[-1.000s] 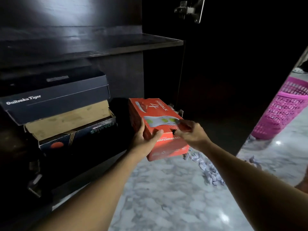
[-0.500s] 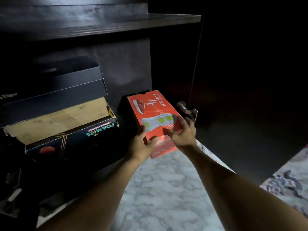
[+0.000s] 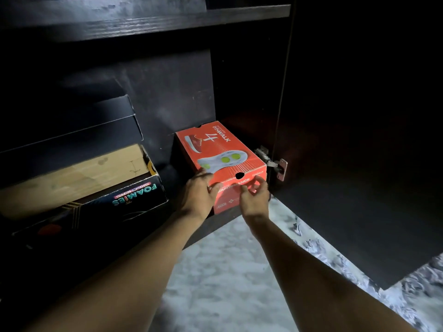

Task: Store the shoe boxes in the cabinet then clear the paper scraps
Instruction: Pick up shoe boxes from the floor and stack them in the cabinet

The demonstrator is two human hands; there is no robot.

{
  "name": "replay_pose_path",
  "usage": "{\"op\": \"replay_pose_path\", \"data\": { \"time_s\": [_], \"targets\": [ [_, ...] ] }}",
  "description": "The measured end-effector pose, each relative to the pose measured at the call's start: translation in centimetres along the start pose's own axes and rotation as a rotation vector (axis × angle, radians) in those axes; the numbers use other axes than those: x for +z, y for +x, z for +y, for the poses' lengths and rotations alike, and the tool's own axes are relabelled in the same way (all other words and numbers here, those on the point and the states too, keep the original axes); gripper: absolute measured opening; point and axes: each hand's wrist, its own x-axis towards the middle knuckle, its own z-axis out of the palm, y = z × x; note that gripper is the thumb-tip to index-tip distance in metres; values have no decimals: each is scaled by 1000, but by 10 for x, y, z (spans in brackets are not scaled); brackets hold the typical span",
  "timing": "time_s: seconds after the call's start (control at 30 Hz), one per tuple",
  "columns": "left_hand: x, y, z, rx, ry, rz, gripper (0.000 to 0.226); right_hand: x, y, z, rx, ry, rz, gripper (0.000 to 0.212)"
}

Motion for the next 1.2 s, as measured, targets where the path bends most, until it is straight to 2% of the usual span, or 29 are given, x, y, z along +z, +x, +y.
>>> {"op": "replay_pose_path", "data": {
  "time_s": [0.07,0.13,0.17,0.3,0.4,0.5,0.63,0.9,0.97,1.07,1.2],
  "targets": [
    [3,11,0,-13,-7,-27,44,2,14,-1,41,17,-24,60],
    [8,16,0,-3,7,-38,46,-2,21,-9,63,41,-4,35],
    [11,17,0,2,15,-37,47,-5,23,-11,63,70,3,29],
    [12,18,0,-11,26,-42,48,-15,20,-10,47,82,-97,27],
    [8,18,5,-47,26,-73,48,-18,17,-10,46,-5,-139,20],
    [3,14,11,-60,30,-125,49,-21,5,-17,26,-61,-115,45],
    [-14,2,21,-11,13,-130,44,-39,-23,-27,-99,-394,-147,56],
    [-53,-44,60,103,-43,-197,25,-100,-83,-84,-285,-817,-104,47],
    [-60,-60,76,129,-71,-211,27,-116,-106,-102,-310,-922,-95,45],
    [-65,-86,105,190,-116,-204,34,-145,-144,-127,-344,-985,-38,43],
    [-65,-134,154,315,-173,-263,26,-201,-206,-143,-336,-996,112,47]
  ]
}}
